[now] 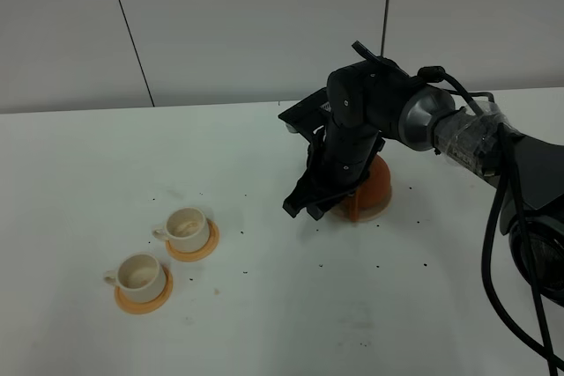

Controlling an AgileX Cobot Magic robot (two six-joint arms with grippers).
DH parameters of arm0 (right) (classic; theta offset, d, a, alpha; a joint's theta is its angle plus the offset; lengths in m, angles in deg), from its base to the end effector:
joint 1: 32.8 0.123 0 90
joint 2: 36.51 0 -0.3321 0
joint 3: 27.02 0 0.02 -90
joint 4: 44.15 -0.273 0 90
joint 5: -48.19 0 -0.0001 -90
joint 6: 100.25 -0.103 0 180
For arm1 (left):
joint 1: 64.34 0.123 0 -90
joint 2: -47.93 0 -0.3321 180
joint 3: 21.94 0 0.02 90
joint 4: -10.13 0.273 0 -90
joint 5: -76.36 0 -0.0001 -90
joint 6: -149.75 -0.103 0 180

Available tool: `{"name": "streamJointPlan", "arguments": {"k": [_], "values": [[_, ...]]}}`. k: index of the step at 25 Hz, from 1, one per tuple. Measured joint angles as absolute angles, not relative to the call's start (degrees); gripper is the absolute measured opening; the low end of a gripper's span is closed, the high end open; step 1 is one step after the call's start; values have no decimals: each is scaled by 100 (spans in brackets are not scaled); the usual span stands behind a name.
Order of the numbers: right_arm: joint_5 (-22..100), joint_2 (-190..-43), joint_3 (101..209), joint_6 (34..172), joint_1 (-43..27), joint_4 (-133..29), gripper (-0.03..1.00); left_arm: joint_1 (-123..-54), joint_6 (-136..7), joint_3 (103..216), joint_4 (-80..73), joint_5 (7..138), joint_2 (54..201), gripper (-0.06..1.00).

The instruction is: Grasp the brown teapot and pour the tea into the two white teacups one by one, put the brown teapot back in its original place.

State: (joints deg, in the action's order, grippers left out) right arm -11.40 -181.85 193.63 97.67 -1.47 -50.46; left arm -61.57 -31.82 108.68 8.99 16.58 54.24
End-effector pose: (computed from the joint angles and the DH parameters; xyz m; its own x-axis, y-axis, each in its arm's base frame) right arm 0.4820 0.3049 0.1633 -0.6575 -0.6963 -0.2877 -0.7308 0.6824 0.0187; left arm -0.0228 -0.0029 0.2855 -0.4300 -0.0034 -0.9028 -0.0253 0.9996 0.0083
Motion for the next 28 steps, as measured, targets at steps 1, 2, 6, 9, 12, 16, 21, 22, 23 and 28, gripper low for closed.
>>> {"name": "streamJointPlan", "arguments": {"k": [1,2,6,9,12,16,21,22,23,28], "values": [[-1160,-18185,19363,9767,-147,-5025,40,-6157,-3177,10868,899,1658,5424,24],[-1175,-18185,19363,9767,-147,-5005,40,-6157,-3177,10868,899,1658,5424,24],[-1211,-18185,19363,9767,-142,-4958,40,-6157,-3177,10868,899,1658,5424,24],[-1236,-18185,19363,9767,-110,-4824,40,-6157,-3177,10868,899,1658,5424,24],[-1280,-18185,19363,9767,-103,-4725,40,-6157,-3182,10868,899,1658,5424,24],[-1366,-18185,19363,9767,-103,-4586,40,-6157,-3176,10868,899,1658,5424,24],[-1449,-18185,19363,9767,-103,-4518,40,-6157,-3176,10868,899,1658,5424,24],[-1460,-18185,19363,9768,-103,-4518,40,-6157,-3176,10868,899,1658,5424,24],[-1465,-18185,19363,9768,-103,-4527,40,-6157,-3176,10868,899,1658,5424,24],[-1473,-18185,19363,9768,-137,-4807,40,-6157,-3176,10868,899,1658,5424,24]]}}
